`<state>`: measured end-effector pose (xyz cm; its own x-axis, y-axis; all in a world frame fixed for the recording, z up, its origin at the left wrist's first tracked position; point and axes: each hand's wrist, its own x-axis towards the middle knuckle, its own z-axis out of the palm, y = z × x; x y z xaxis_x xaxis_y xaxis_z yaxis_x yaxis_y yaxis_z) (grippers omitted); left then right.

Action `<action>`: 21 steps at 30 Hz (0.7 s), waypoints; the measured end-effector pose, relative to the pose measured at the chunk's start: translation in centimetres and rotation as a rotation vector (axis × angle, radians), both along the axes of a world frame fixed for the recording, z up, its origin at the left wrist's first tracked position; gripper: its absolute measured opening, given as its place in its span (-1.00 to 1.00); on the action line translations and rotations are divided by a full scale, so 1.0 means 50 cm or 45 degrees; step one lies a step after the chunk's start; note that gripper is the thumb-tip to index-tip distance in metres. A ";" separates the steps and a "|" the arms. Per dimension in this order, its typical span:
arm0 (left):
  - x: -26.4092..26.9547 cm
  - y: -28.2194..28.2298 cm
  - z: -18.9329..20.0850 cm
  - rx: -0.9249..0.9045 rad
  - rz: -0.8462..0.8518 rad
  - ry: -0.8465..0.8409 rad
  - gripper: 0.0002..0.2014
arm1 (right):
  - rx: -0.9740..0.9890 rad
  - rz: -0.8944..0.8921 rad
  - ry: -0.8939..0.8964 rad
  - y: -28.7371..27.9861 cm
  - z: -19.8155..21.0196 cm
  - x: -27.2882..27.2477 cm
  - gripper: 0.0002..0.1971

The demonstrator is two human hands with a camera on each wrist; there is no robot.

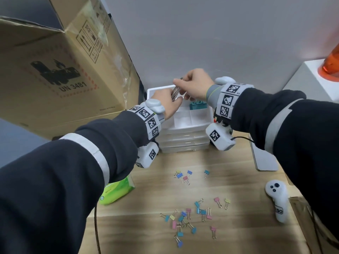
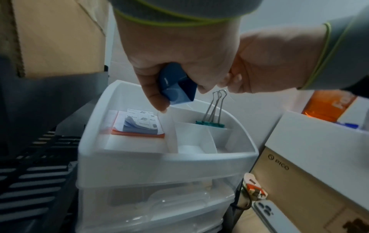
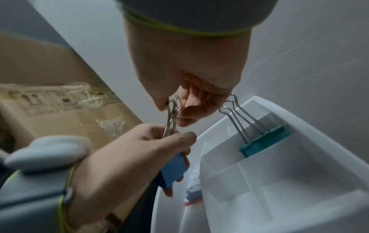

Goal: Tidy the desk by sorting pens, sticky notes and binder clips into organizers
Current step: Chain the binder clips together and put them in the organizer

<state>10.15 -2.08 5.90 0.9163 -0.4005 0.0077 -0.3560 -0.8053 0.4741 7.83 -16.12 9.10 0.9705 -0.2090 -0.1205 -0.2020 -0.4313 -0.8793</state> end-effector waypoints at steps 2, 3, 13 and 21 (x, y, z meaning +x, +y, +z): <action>0.001 0.001 0.000 0.082 -0.035 -0.060 -0.76 | 0.126 -0.009 0.041 -0.009 -0.001 0.008 -0.81; 0.003 0.001 0.000 0.126 -0.037 -0.093 -0.72 | 0.193 -0.005 0.055 -0.014 -0.002 0.011 -0.80; 0.012 -0.016 0.003 0.212 -0.077 -0.139 -0.64 | 0.203 0.006 0.034 -0.040 0.017 0.025 -0.85; 0.020 -0.006 -0.021 0.147 -0.200 -0.004 -0.56 | -0.227 0.112 0.002 -0.049 0.017 0.038 -0.76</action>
<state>11.15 -2.40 4.86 0.8426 -0.5367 -0.0441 -0.4826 -0.7888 0.3806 9.70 -18.57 9.96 0.9857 -0.1419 -0.0910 -0.1585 -0.5961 -0.7871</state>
